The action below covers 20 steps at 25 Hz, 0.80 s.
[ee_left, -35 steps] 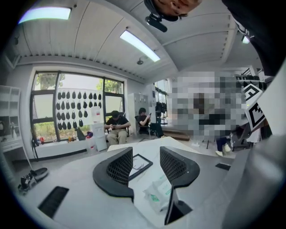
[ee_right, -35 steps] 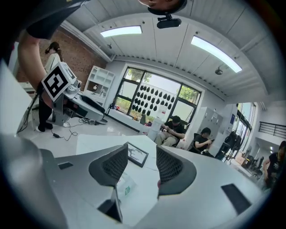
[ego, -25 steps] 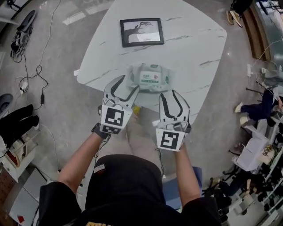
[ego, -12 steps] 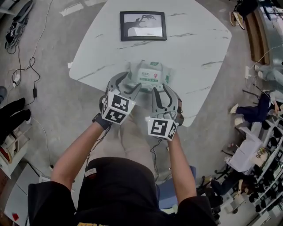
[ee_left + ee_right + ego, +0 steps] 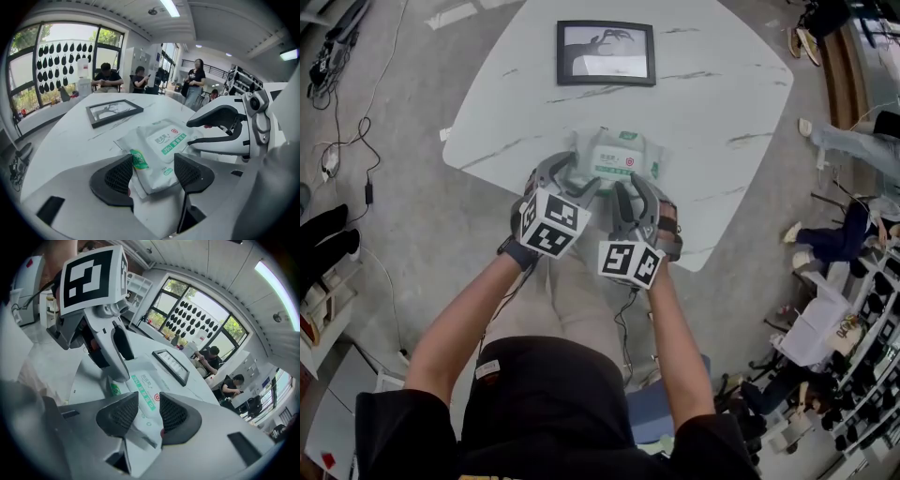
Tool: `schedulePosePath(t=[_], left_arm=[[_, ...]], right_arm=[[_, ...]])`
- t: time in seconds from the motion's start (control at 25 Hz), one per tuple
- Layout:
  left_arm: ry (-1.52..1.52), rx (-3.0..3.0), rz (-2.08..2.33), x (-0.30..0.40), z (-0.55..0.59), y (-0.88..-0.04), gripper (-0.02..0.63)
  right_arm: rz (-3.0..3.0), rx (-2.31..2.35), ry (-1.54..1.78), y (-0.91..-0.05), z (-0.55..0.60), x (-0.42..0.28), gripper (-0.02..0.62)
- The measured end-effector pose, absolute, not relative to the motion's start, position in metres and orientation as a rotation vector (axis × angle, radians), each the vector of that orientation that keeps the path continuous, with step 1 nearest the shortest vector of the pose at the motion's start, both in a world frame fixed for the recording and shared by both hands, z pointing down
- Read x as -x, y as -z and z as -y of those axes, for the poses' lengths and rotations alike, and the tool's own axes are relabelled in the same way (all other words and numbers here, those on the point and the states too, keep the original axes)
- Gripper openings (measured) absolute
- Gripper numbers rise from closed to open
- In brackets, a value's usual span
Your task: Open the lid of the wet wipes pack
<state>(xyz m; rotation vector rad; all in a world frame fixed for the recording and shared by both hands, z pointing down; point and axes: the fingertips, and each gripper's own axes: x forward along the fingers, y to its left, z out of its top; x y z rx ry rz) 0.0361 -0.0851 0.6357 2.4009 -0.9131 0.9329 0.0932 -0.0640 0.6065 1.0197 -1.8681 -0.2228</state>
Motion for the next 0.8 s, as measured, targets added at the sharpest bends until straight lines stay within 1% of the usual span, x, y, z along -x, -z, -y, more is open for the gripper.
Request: schedulePosePath(t=[0.36,0.64,0.8], left_arm=[[-0.928,-2.378,0.849,-0.039,0.085,-0.642,0.288],[-0.909,-2.375,0.814,-0.038,0.085,-0.643,0.288],[-0.891,-2.375,0.796,-0.037,0.086,-0.643,0.287]], right_arm=[[1.815,-0.878,0.338,-0.618,0.061,-0.084,0.147],[1.795,-0.845,0.352,-0.623,0.063,-0.082,0.146],[1.800,-0.824,0.350,-0.626,0.062,-0.079,0.117]])
